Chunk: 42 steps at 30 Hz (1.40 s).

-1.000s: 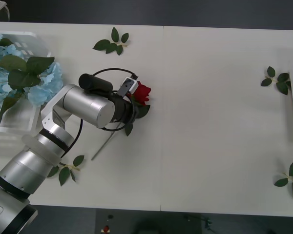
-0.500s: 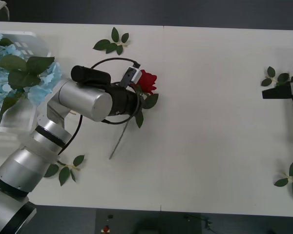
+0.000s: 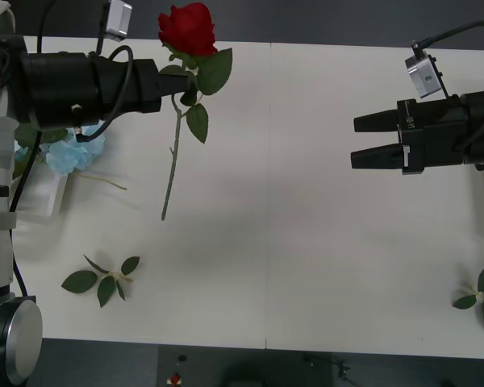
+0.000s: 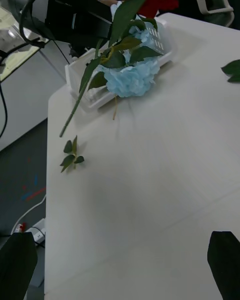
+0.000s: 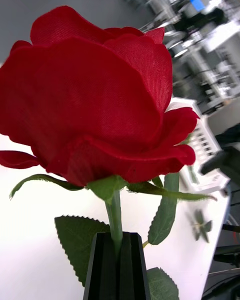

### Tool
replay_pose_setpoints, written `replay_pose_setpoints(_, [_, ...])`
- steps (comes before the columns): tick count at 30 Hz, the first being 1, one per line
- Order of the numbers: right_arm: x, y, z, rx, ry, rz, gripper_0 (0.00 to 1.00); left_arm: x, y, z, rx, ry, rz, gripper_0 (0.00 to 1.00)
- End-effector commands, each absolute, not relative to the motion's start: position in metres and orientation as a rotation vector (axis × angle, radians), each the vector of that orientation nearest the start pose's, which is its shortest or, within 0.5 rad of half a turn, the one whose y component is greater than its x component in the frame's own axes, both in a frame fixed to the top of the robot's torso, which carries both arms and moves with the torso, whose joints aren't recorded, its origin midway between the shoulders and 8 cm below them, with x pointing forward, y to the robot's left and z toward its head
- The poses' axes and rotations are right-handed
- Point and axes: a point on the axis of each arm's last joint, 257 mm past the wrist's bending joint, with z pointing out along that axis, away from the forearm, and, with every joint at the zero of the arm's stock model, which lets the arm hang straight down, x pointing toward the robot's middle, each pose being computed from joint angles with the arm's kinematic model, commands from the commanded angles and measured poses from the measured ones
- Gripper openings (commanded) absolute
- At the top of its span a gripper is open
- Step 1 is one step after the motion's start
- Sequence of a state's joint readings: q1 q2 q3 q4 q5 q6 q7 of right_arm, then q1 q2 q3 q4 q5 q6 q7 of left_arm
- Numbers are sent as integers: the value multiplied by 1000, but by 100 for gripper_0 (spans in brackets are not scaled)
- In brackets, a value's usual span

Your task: Put the red flowers into the right box and the blue flowers into the left box

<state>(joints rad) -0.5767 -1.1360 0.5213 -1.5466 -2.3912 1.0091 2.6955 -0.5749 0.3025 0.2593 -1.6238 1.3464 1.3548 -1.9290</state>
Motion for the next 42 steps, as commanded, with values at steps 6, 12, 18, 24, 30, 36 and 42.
replay_pose_setpoints(6, [425, -128, -73, -1132, 1646, 1091, 100, 504, 80, -3, 589, 1326, -1401, 0])
replay_pose_setpoints(12, [423, -124, -75, -1109, 1639, 1161, 100, 498, 59, 26, 428, 1120, -1608, 0])
replay_pose_setpoints(18, [424, -114, -81, -1080, 1628, 1211, 100, 497, 30, 36, 291, 1042, -1745, 0])
replay_pose_setpoints(24, [418, -103, -92, -1048, 1624, 1265, 100, 500, -5, 30, 255, 1072, -1761, 0])
replay_pose_setpoints(30, [409, -92, -102, -1023, 1615, 1323, 100, 500, -44, 10, 264, 1158, -1727, 0])
replay_pose_setpoints(36, [402, -77, -108, -1010, 1598, 1368, 100, 501, -64, -5, 297, 1216, -1672, 0])
replay_pose_setpoints(42, [404, -63, -117, -1004, 1596, 1365, 100, 500, -74, -12, 301, 1241, -1666, 0])
